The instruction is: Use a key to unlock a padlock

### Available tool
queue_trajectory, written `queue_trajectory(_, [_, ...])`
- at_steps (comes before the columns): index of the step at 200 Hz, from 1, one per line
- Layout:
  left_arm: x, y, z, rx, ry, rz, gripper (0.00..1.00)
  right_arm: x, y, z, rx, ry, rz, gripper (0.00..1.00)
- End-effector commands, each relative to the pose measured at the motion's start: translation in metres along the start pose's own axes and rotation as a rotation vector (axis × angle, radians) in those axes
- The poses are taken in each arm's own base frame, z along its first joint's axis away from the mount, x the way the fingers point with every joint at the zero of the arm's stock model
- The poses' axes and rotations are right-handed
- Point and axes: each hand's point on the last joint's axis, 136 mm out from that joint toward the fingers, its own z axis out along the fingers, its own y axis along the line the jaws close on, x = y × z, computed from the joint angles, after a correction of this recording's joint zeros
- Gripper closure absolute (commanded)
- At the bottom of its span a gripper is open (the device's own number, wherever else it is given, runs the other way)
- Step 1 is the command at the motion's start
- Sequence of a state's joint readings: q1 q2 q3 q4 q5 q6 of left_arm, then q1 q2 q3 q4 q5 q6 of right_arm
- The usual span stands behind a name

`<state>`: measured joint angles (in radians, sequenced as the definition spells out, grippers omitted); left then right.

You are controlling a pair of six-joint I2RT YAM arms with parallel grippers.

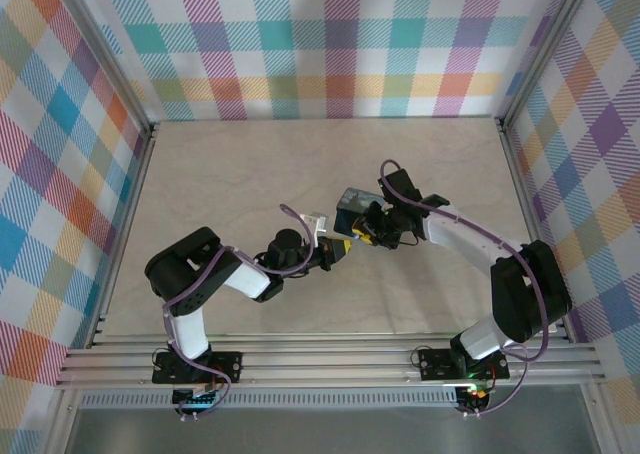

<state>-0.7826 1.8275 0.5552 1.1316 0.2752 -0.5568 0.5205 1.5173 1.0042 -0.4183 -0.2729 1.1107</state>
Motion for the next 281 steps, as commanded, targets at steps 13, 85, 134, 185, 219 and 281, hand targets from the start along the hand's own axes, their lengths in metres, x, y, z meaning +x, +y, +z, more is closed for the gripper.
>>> queue_trajectory(13, [-0.067, -0.055, 0.005, 0.188, -0.17, 0.114, 1.0, 0.054, 0.011, -0.004, -0.053, 0.234, -0.072, 1.0])
queue_trajectory(85, [-0.061, -0.052, -0.001, 0.173, -0.174, 0.127, 1.0, 0.062, 0.029, 0.001, -0.086, 0.336, -0.122, 1.0])
queue_trajectory(134, [-0.07, -0.055, -0.011, 0.152, -0.176, 0.181, 1.0, 0.056, 0.012, -0.005, 0.029, 0.302, -0.197, 1.0])
queue_trajectory(185, [-0.068, -0.051, -0.021, 0.14, -0.159, 0.187, 1.0, 0.047, -0.003, -0.003, 0.101, 0.245, -0.224, 1.0])
queue_trajectory(219, [-0.068, -0.05, -0.028, 0.13, -0.142, 0.195, 1.0, 0.044, -0.008, -0.002, 0.128, 0.236, -0.24, 1.0])
queue_trajectory(281, [-0.06, -0.042, -0.031, 0.074, -0.082, 0.26, 1.0, 0.043, -0.003, -0.004, 0.12, 0.236, -0.248, 1.0])
